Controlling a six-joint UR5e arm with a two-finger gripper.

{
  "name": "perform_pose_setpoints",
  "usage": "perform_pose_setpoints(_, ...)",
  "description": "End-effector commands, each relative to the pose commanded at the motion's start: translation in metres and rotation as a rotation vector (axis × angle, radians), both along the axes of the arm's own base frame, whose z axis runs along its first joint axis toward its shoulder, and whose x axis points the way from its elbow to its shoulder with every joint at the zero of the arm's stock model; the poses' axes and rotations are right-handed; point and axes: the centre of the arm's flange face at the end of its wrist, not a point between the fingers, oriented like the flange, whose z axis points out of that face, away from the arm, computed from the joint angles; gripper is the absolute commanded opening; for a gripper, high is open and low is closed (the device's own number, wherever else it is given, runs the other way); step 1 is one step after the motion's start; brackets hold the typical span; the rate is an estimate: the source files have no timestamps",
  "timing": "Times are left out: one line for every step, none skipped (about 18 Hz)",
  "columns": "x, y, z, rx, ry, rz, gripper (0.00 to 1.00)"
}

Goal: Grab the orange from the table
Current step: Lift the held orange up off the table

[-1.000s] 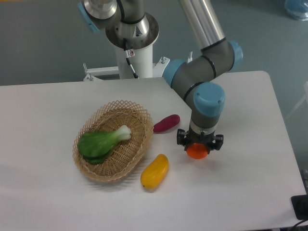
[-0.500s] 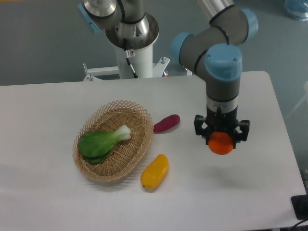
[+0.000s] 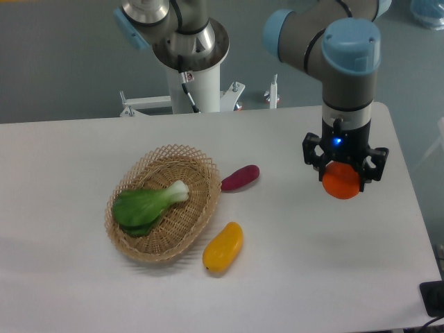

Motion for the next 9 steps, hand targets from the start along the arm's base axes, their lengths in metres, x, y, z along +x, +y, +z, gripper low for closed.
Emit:
perform_pose_setpoints(0.0011,-0.0006,0.0028,0.002,0.004,0.000,0.69)
perform_pose_setpoints(0.0005,-0.0024,0.0033,0.001,0.001,0.003,0.69)
perform_pose_setpoints(-0.0005,-0.0040,0.0027,-0.001,-0.003,0.006,0.69)
perform_pose_setpoints(-0.0004,-0.0041,0.0025,-0.002,-0.004,0.006,0.69)
perform_pose_setpoints(0.0009,-0.0045,0.0051,0.001,-0.002,0.006,0.69)
perform_pose_setpoints(0.0022,-0.0054,0.0074,-0.001,-0.001,0.006,0.69)
perform_pose_setpoints(0.0032,-0.0057,0.0089,0.001,-0.002,0.006,0.69)
perform_pose_setpoints(0.0026,-0.0065,0.0089,0.001,-0.002,0.007,0.69)
perform_pose_setpoints(0.0026,-0.0065,0.0089,0.001,-0.002,0.007,0.69)
